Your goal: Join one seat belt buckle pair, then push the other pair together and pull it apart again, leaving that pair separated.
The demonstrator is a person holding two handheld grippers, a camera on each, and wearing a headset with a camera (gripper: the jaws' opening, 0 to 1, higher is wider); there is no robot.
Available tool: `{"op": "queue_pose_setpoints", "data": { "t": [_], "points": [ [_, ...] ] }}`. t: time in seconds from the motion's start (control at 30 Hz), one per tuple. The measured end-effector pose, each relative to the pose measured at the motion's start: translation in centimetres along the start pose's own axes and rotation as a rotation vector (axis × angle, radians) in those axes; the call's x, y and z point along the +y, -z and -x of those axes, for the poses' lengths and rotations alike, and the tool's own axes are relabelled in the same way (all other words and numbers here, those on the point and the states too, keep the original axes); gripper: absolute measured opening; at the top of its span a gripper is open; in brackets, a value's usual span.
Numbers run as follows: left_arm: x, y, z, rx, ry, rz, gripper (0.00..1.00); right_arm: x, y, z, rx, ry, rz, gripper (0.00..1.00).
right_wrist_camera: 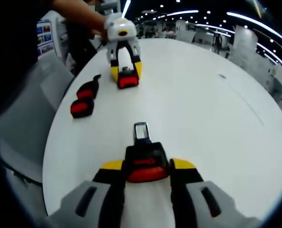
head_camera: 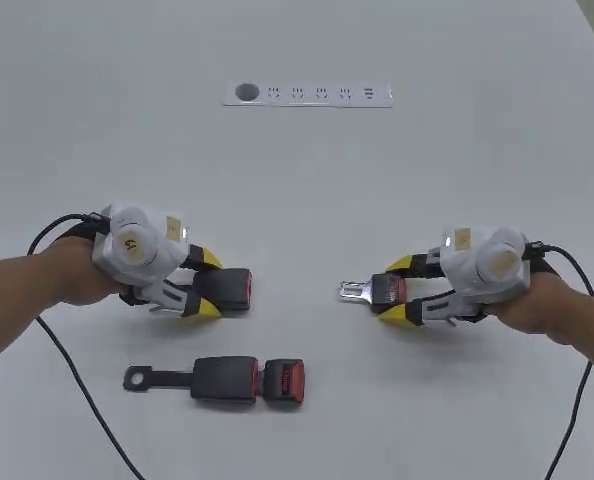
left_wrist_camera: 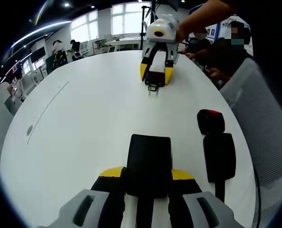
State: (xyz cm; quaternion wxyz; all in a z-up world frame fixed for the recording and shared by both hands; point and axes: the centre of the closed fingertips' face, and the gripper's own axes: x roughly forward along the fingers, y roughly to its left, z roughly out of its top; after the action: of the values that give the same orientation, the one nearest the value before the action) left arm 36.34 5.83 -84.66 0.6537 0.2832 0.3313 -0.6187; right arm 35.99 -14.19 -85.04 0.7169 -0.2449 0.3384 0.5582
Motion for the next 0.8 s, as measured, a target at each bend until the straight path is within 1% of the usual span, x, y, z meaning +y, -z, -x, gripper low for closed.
{"op": "queue_pose_setpoints", "data": {
  "t": [0.07,0.2,0.23,0.27,0.3,0.33,0.37,0.43,0.47,0.5,0.53,0.57,0.6,0.63,0.67,0.7,0.73,0.8],
  "points": [
    [0.0,0.0,0.0,-0.001,-0.002,0.002,0.35,0.1,0.1,0.1,0.001,0.005,0.007,0.37],
    [0.0,0.0,0.0,-0.002,-0.002,0.002,0.36,0.2,0.6,0.6,0.006,0.011,-0.007,0.38],
    [0.0,0.0,0.0,-0.002,-0.002,0.002,0.36,0.1,0.9,0.7,0.006,0.009,-0.001,0.38],
    [-0.1,0.0,0.0,-0.002,-0.004,0.007,0.36,-0.1,1.1,0.8,0.021,0.019,0.050,0.38],
    [-0.1,0.0,0.0,-0.002,-0.006,0.011,0.36,0.1,1.2,0.8,0.025,0.021,0.059,0.39],
    [-0.1,0.0,0.0,-0.005,-0.010,0.012,0.36,0.0,1.2,0.8,0.015,0.021,0.028,0.39],
    [-0.1,0.0,0.0,-0.006,-0.013,0.017,0.36,-0.3,1.3,0.8,0.008,0.031,0.001,0.39],
    [-0.2,0.0,0.0,0.011,-0.008,0.013,0.37,-0.2,1.3,0.6,0.018,0.031,0.001,0.42],
    [-0.4,0.0,-0.1,0.023,0.001,0.013,0.38,-0.3,1.2,0.5,0.029,0.051,-0.016,0.45],
    [-0.3,0.1,0.0,0.039,-0.005,0.055,0.39,-0.4,1.1,0.5,0.025,0.059,-0.012,0.48],
    [-0.2,0.0,0.2,0.045,-0.008,0.077,0.39,-0.8,0.6,0.7,-0.008,0.087,-0.038,0.53],
    [0.1,-0.6,0.4,0.016,-0.029,0.112,0.41,-1.1,0.3,0.8,-0.028,0.110,-0.063,0.55],
    [0.4,-1.2,0.7,-0.025,-0.050,0.132,0.44,-1.5,0.1,1.1,-0.038,0.136,-0.089,0.57],
    [0.9,-1.7,1.2,-0.073,-0.077,0.168,0.49,-1.8,-0.2,1.4,-0.057,0.158,-0.127,0.61],
    [1.3,-1.8,1.5,-0.098,-0.100,0.194,0.56,-2.0,-0.4,1.5,-0.076,0.176,-0.147,0.65],
    [1.7,-2.1,1.9,-0.125,-0.124,0.217,0.61,-2.3,-0.6,1.7,-0.094,0.198,-0.164,0.69],
    [2.3,-2.5,2.6,-0.165,-0.163,0.256,0.65,-2.5,-0.9,1.9,-0.112,0.227,-0.187,0.74],
    [2.9,-3.8,3.8,-0.291,-0.215,0.382,0.75,-2.3,-1.2,2.0,-0.126,0.237,-0.226,0.82]
  ]
}}
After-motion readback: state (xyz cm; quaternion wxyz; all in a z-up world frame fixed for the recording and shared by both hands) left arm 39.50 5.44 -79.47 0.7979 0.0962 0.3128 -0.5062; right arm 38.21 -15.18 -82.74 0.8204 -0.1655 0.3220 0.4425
